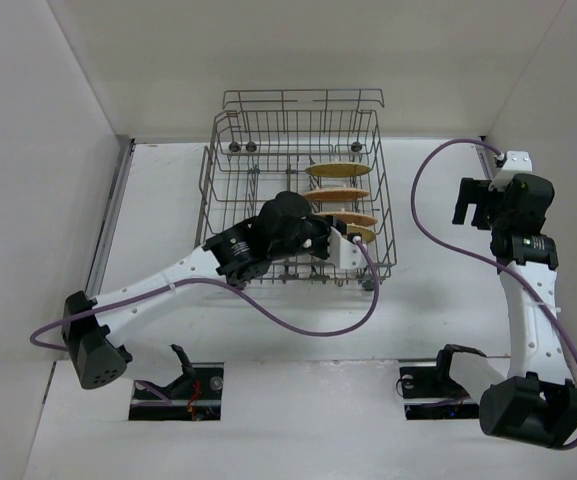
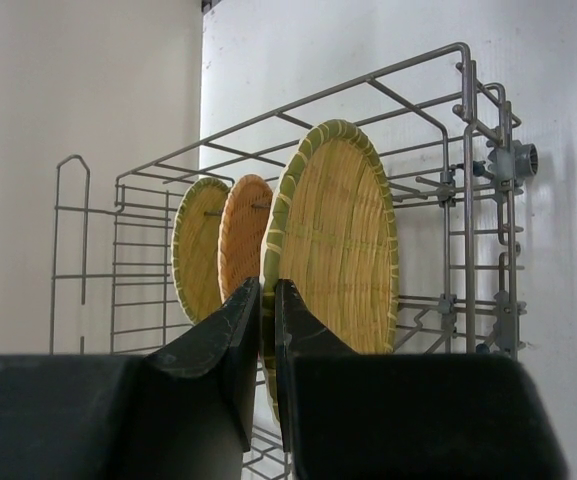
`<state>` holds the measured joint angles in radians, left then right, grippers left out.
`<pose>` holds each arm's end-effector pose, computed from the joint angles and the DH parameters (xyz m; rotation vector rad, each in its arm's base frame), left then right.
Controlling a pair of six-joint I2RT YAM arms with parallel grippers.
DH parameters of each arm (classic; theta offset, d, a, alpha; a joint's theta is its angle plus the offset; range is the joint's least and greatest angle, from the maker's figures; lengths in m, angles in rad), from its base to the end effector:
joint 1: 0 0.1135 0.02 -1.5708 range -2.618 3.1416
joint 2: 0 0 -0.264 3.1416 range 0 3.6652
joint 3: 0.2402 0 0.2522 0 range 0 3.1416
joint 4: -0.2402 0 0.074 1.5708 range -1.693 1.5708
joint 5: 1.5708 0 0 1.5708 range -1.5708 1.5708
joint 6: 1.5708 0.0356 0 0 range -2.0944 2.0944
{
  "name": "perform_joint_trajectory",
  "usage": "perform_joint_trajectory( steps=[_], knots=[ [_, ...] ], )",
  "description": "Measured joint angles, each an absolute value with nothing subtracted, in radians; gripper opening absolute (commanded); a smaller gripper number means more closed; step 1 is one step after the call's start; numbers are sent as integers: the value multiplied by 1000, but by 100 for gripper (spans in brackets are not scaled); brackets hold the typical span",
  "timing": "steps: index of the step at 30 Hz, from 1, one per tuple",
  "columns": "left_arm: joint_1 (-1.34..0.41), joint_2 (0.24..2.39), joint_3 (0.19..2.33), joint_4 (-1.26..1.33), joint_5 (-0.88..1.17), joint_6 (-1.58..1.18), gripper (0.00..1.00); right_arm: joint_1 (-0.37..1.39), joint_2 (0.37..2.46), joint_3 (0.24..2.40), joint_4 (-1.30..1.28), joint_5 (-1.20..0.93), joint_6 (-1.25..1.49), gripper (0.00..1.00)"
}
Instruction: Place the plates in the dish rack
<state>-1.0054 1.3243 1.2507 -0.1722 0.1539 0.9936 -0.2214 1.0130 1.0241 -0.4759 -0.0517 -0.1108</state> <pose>0.1616 -0.2648 0.3848 1.5839 0.8885 -0.1481 0.2174 -0.0471 0.3511 0.0802 2.0369 -0.1560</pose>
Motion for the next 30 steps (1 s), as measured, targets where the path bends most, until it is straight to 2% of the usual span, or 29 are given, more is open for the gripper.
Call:
perform_joint_trajectory(
  steps=[26, 30],
  knots=[
    [-986, 1397, 1203, -110, 216, 986, 0, -221, 1023, 1019, -475, -52, -112, 100],
    [-982, 1397, 1185, -108, 220, 982, 3, -223, 1023, 1016, -476, -52, -112, 100]
  ],
)
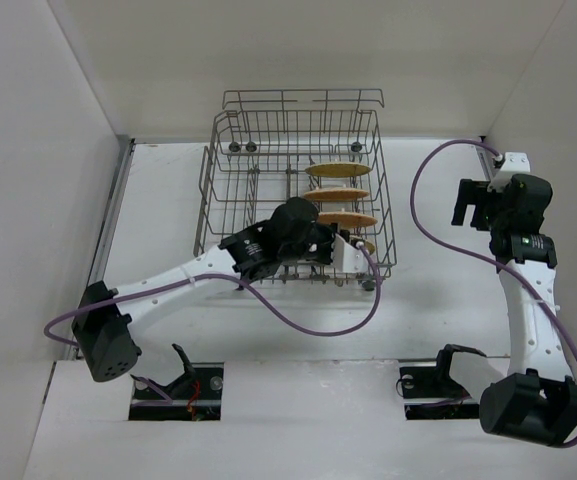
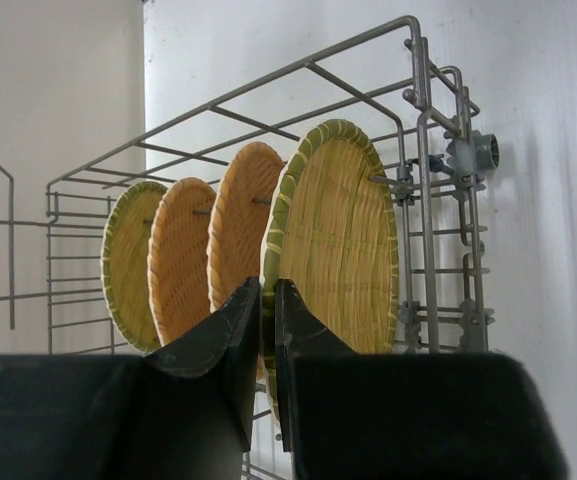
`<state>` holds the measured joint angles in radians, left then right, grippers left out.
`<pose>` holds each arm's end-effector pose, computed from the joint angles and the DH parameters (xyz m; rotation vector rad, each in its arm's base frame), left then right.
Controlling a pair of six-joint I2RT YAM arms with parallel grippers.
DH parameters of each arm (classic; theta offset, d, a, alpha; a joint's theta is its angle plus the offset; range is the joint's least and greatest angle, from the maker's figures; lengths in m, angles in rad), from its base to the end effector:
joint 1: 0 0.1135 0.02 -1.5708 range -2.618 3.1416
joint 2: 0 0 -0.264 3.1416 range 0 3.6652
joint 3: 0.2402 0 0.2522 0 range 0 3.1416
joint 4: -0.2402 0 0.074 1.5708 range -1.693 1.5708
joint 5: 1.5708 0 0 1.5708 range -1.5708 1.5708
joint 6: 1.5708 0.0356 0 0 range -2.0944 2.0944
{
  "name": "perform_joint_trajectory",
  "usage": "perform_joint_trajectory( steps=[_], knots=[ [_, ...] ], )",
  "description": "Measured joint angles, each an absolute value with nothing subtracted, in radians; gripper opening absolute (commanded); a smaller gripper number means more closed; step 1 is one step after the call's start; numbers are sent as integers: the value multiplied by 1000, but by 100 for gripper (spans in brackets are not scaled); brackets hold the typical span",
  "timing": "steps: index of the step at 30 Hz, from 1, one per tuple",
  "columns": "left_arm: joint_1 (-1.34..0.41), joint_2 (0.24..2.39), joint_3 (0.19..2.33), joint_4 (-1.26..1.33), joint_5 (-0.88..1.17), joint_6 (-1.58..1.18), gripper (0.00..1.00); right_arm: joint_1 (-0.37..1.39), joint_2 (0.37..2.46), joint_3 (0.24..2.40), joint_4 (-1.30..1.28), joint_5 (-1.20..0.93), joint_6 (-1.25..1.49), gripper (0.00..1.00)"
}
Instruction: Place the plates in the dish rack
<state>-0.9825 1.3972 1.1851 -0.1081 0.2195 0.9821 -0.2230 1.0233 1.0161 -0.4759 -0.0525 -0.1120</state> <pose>0.1765 -0.2786 0.3464 1.6488 0.9204 -0.2077 0.2198 -0.0479 0.3463 0.0815 2.0551 -0.1541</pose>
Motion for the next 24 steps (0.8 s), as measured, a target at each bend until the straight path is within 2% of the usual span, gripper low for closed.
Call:
perform_joint_trajectory(
  steps=[4, 8, 9, 10, 13, 19, 24],
  knots=[
    [-979, 1397, 1151, -89, 220, 971, 17, -223, 1023, 1016, -476, -52, -116, 100],
    [-976, 1397, 1113, -66, 220, 951, 43, -223, 1023, 1015, -481, -52, -127, 100],
    [-974, 1397, 1106, -56, 222, 943, 55, -223, 1023, 1014, -484, -52, -128, 100],
    [-974, 1397, 1101, -48, 221, 935, 72, -223, 1023, 1014, -487, -52, -131, 100],
    [-975, 1396, 1093, -27, 213, 907, 100, -221, 1023, 1014, -491, -52, -139, 100],
    [-982, 1399, 1130, -34, 147, 848, 100, -189, 1015, 1016, -524, -49, -153, 100],
    [-974, 1432, 1332, -109, 64, 796, 100, -132, 1007, 1047, -568, -49, -152, 100]
  ],
)
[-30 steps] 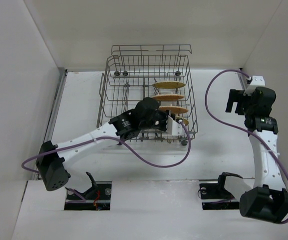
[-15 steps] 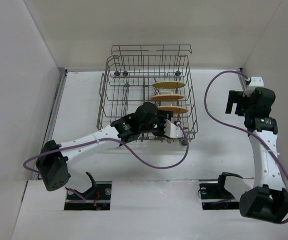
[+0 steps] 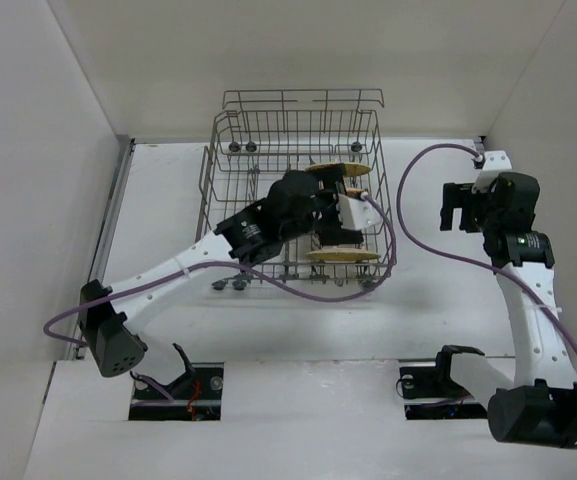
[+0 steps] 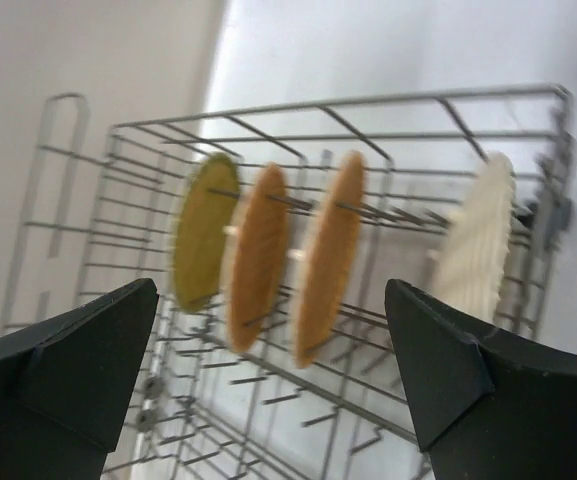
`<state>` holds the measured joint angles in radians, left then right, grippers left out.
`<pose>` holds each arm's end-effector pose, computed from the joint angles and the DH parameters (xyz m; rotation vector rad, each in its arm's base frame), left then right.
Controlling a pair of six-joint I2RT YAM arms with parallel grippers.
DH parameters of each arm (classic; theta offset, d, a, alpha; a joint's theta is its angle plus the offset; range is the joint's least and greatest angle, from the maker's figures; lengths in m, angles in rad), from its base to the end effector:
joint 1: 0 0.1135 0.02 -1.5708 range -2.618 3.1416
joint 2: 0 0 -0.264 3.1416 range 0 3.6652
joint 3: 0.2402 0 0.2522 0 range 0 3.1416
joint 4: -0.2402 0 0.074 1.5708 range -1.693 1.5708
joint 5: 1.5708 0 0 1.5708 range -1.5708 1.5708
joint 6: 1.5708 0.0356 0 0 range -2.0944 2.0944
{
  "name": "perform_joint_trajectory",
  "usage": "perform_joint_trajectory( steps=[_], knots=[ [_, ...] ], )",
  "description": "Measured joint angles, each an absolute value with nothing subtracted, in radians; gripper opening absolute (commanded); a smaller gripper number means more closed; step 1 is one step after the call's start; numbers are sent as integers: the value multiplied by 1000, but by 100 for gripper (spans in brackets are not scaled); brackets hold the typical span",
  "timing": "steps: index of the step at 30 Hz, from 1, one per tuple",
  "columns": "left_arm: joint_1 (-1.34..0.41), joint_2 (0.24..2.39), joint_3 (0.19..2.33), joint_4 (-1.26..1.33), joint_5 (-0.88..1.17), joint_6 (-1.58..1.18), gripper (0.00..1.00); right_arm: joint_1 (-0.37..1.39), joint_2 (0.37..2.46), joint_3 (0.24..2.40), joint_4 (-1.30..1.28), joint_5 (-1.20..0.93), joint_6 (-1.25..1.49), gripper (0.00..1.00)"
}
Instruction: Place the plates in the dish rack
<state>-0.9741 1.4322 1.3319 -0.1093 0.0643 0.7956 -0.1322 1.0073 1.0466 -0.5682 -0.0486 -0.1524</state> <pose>0.1894 -0.2829 0.3873 1.4092 1.0935 -0.1858 0.2143 -0.0268 0.3510 -0.0505 2.1007 -0.1204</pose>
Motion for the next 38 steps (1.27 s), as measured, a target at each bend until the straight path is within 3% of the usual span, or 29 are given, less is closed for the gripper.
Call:
perform_joint_trajectory(
  steps=[8, 14, 19, 23, 38],
  knots=[
    [-933, 1443, 1649, -218, -101, 739, 100, -84, 1042, 1156, -621, -76, -130, 100],
    [-794, 1460, 1739, -323, -237, 624, 100, -107, 1219, 1254, -702, -47, -96, 100],
    [-553, 1522, 1742, -445, -305, 465, 100, -140, 1399, 1311, -781, 5, -72, 100],
    [-405, 1541, 1692, -528, -303, 361, 100, -167, 1417, 1311, -814, 28, -70, 100],
    [-235, 1610, 1610, -611, -181, 176, 100, -207, 1417, 1362, -803, 93, -43, 100]
  ],
)
